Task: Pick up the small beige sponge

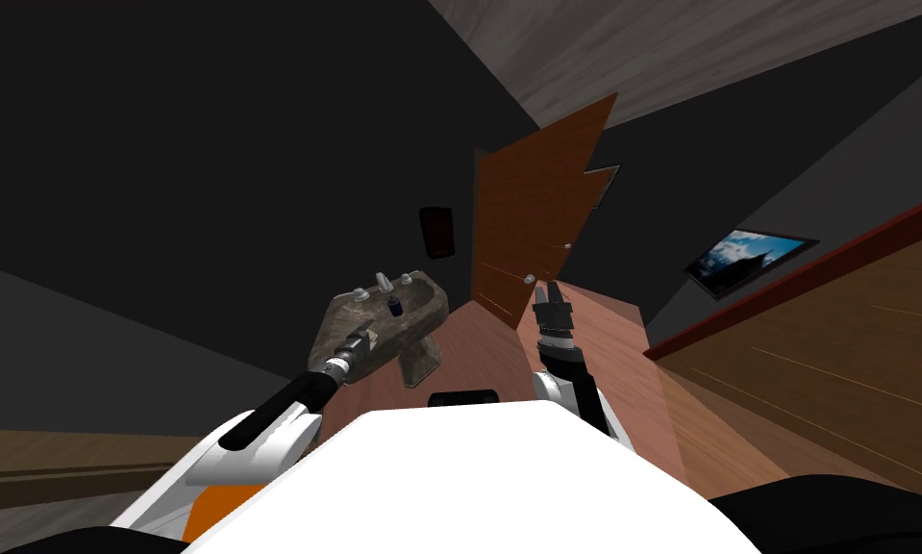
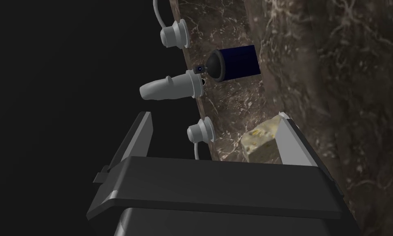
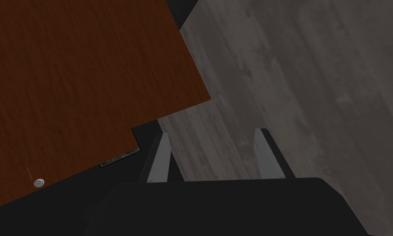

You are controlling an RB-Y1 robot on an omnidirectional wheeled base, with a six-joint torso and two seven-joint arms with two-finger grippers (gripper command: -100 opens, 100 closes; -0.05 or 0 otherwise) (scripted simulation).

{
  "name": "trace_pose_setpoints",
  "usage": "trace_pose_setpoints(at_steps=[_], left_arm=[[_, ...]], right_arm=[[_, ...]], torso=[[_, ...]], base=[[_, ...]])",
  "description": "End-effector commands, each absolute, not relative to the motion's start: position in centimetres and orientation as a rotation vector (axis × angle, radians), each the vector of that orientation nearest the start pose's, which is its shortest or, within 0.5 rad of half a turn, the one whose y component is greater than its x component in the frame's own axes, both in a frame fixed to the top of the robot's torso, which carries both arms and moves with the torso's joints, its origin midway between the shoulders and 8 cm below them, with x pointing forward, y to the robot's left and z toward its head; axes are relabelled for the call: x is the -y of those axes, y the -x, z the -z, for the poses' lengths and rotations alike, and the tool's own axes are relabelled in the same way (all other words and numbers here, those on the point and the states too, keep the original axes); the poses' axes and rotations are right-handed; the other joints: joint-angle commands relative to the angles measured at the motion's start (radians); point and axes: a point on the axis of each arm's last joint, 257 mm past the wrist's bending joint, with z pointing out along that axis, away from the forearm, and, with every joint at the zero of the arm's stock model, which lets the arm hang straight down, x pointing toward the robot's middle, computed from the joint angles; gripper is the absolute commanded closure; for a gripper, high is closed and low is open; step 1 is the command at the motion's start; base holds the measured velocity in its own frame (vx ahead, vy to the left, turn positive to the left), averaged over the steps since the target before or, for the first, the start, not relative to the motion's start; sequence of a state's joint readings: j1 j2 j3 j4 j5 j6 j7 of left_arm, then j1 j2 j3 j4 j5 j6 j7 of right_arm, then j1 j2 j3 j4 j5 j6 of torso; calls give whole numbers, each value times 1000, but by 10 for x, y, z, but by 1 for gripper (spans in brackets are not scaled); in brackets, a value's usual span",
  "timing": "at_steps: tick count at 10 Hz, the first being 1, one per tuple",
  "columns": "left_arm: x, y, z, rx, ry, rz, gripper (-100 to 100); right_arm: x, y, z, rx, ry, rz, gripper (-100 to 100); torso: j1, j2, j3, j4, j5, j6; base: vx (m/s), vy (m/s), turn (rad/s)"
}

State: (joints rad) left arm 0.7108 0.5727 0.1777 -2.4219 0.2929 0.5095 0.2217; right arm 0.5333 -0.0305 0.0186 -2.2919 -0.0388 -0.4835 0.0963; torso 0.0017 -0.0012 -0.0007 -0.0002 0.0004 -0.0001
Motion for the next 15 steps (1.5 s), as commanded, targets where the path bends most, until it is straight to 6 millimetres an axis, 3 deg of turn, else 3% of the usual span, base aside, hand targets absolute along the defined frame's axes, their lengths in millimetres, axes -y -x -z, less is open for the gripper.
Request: trace_pose_setpoints(at_steps=[1,6,15], left_arm=[[-373,-343,196,-1512,1412,854,-100],[-391,-325,221,-1616,1489,723,-100],[-419,-297,241,-1756,1565,497,-100]], right_arm=[[278,-343,-16,-663,-654,-1238,0],[278,-343,-16,-663,-654,-1238,0],[278,-343,-16,-663,-654,-1238,0]], torso=[[0,0,0,0,0,0],[0,0,0,0,0,0],[0,-1,0,0,0,0]], base=[[12,27,-29],[19,29,-41],[20,35,-41]])
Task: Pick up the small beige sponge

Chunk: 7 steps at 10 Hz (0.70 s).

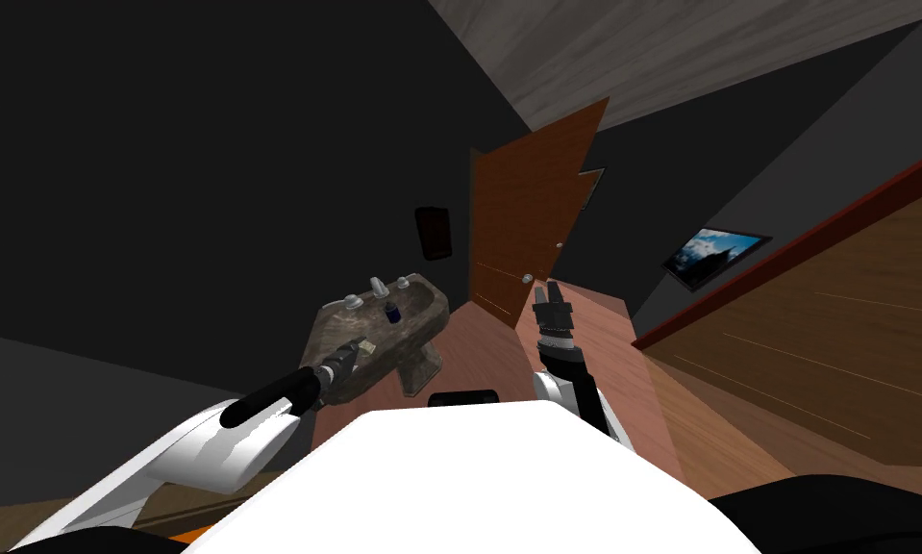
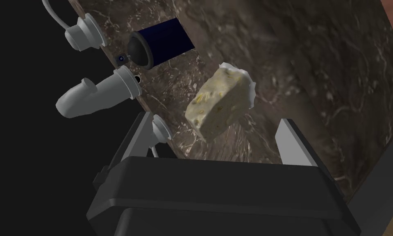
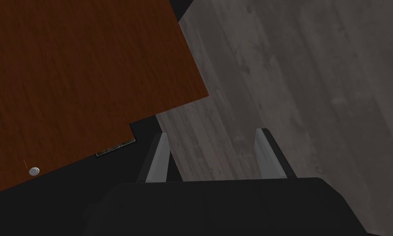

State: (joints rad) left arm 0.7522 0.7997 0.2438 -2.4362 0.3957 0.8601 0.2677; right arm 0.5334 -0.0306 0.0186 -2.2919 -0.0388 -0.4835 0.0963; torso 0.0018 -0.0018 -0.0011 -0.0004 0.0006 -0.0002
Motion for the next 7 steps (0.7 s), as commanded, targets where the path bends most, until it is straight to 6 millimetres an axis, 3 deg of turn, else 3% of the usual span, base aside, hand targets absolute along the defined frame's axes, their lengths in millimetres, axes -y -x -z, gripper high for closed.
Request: trace_pose_setpoints(at_steps=[1,7], left_arm=[[-422,-294,241,-1777,1564,467,-100],[-430,-278,239,-1861,1566,331,-100]], right_arm=[[278,-343,-16,-663,-654,-1238,0],[278,-343,-16,-663,-654,-1238,0]], torso=[[0,0,0,0,0,0],[0,0,0,0,0,0]], base=[[27,43,-72],[21,39,-37]])
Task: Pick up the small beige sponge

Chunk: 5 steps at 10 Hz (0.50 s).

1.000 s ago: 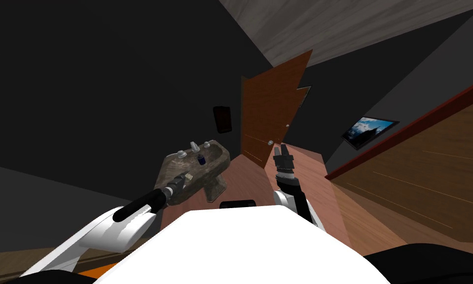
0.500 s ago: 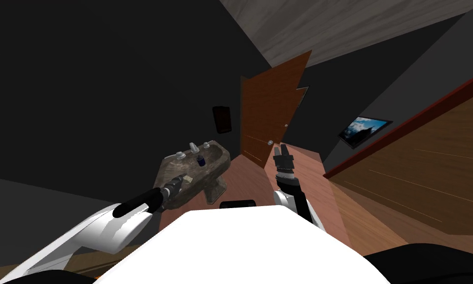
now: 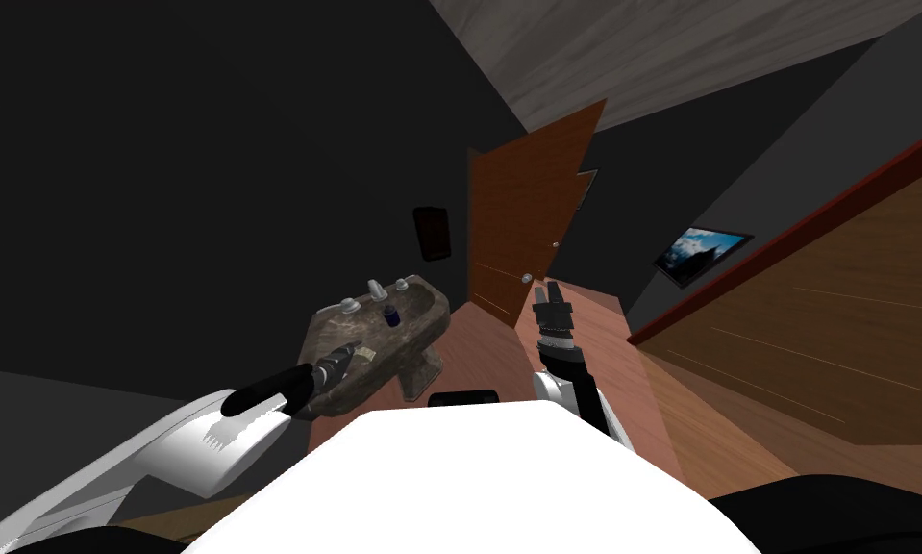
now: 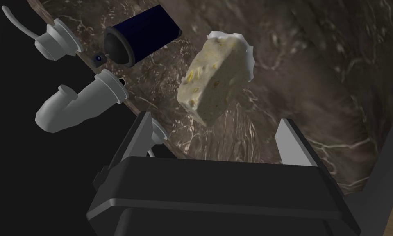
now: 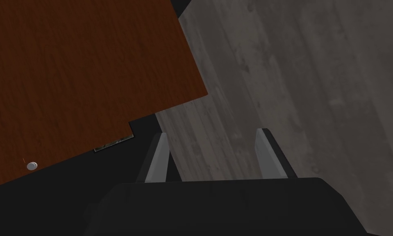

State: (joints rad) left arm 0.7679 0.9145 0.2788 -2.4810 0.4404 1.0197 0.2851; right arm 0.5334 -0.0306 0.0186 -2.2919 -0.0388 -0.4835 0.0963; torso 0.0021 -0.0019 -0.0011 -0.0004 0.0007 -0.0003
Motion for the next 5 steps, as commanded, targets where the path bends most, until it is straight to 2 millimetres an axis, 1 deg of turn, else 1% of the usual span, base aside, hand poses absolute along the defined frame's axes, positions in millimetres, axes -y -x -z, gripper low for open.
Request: trace_pose_setpoints(at_steps=[1,3,4,5], left_arm=[[-429,-275,237,-1880,1559,309,-100],[-424,-271,233,-1916,1539,280,-100],[-415,-268,227,-1946,1514,272,-100],[-411,-268,225,-1956,1503,274,-100]], right_arm=[[278,-343,-16,-663,-654,-1238,0],[278,-343,-16,-663,-654,-1238,0],[278,-343,-16,-663,-654,-1238,0],[278,-343,-16,-663,-654,-1238,0]], torso=[[0,0,0,0,0,0],[0,0,0,0,0,0],[0,0,0,0,0,0],[0,0,0,0,0,0]], base=[[25,44,-54],[22,39,-34],[18,35,-45],[12,27,-31]])
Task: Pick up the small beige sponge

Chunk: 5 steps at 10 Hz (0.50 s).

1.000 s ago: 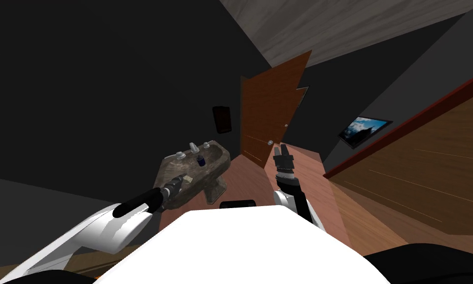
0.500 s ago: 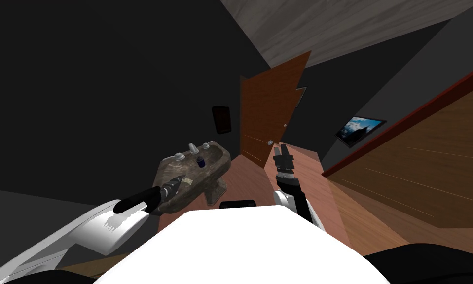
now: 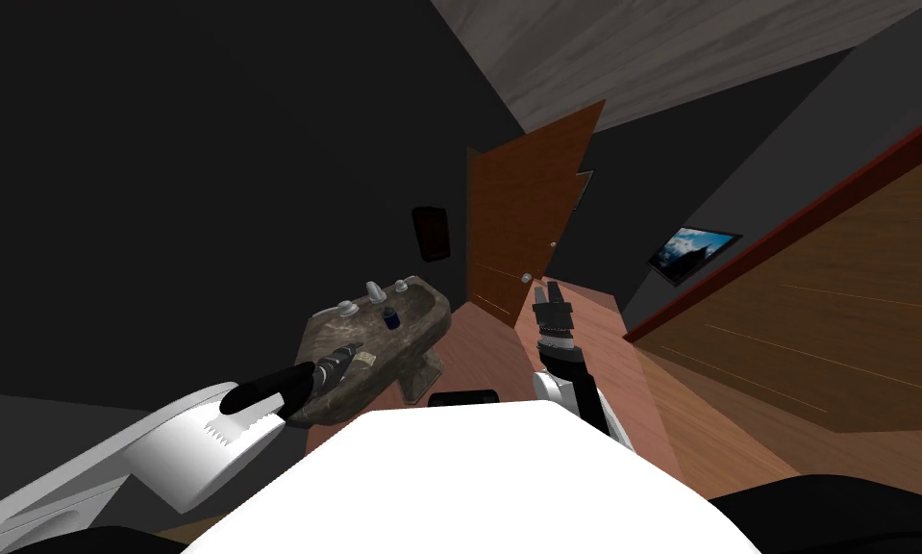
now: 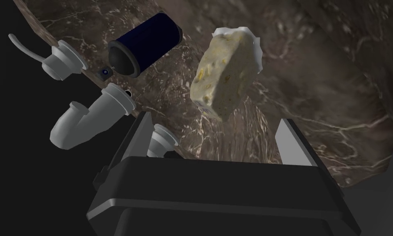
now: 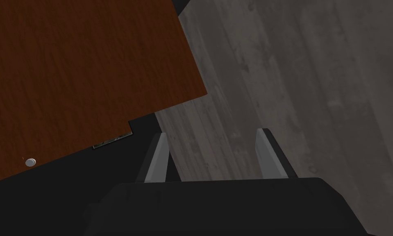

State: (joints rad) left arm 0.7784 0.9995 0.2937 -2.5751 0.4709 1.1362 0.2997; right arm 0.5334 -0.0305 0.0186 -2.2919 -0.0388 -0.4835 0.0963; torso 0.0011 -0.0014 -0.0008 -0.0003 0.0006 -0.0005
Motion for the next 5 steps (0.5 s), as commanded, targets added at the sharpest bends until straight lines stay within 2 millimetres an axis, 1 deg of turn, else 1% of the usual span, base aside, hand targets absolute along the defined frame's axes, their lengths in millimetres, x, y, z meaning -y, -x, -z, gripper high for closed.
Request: trace_pose_setpoints(at_steps=[1,2,3,5], left_arm=[[-413,-269,227,-1946,1511,276,-100],[-413,-269,226,-1948,1511,274,0],[-420,-271,233,-1939,1520,271,-100],[-427,-273,241,-1931,1528,267,-100]], right_arm=[[278,-343,-16,-663,-654,-1238,0],[278,-343,-16,-663,-654,-1238,0],[278,-343,-16,-663,-654,-1238,0],[278,-343,-16,-663,-654,-1238,0]], torso=[[0,0,0,0,0,0],[-1,0,0,0,0,0],[-1,1,0,0,0,0],[-2,1,0,0,0,0]], base=[[5,10,-5],[0,0,0],[3,-5,-64],[6,-10,-64]])
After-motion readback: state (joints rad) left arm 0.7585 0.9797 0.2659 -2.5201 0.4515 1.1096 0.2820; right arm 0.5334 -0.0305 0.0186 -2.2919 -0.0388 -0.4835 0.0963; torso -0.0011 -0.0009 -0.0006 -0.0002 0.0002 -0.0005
